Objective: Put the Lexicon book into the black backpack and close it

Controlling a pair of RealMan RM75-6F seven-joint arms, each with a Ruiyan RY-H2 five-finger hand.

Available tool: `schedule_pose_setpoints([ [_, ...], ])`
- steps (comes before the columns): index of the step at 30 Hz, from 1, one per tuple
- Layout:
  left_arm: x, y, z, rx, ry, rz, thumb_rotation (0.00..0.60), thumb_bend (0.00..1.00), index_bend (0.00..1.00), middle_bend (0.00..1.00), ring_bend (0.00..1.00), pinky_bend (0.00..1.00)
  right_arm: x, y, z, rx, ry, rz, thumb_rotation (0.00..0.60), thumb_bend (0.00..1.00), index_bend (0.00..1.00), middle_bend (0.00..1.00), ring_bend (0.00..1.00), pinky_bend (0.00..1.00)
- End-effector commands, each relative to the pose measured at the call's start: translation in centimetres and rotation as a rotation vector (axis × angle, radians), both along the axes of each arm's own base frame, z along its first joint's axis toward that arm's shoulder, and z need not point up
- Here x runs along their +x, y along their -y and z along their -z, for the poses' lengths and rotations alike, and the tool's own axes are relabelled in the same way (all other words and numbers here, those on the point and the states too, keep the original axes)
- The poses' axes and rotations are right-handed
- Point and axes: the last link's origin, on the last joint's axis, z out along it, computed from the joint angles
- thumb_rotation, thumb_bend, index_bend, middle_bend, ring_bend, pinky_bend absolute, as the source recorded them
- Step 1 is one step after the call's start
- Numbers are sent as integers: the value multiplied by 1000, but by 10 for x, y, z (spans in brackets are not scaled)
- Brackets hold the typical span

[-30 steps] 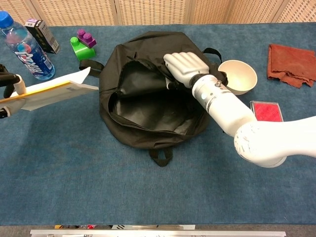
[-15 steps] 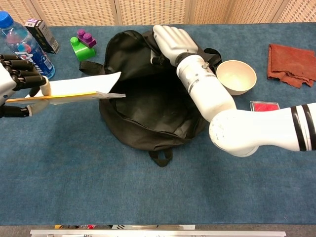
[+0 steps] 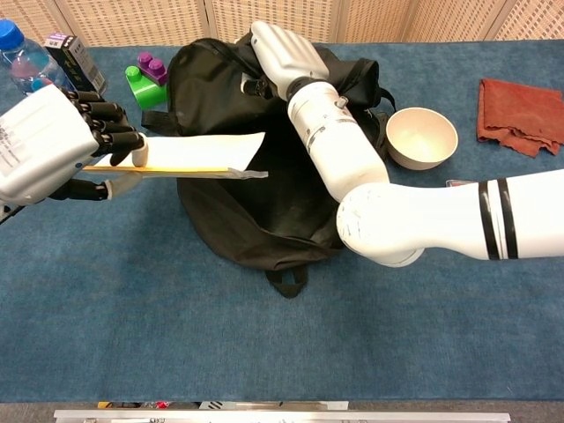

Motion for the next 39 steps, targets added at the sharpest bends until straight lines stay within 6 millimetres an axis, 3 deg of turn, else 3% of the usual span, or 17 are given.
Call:
schedule_pose_setpoints([
  [1,2,-2,2,-2,-1,0,600,340,760,688,532,596,6,2,3,-1,34,5,600,1000,695,627,623,865],
  [15,24,-5,23,-40,18,31,600,340,758,688,532,596,20,6,10,-21,148,12,600,1000,695,627,623,865],
  [27,42,-15,47,-65,16,17,600,340,754,687,532,596,24,6,-3,0,229,34,600,1000,695,627,623,865],
  [39,58,-16,52,-67,41,48,600,340,752,687,532,596,28,6,-5,11,265,46,600,1000,694,627,623,865],
])
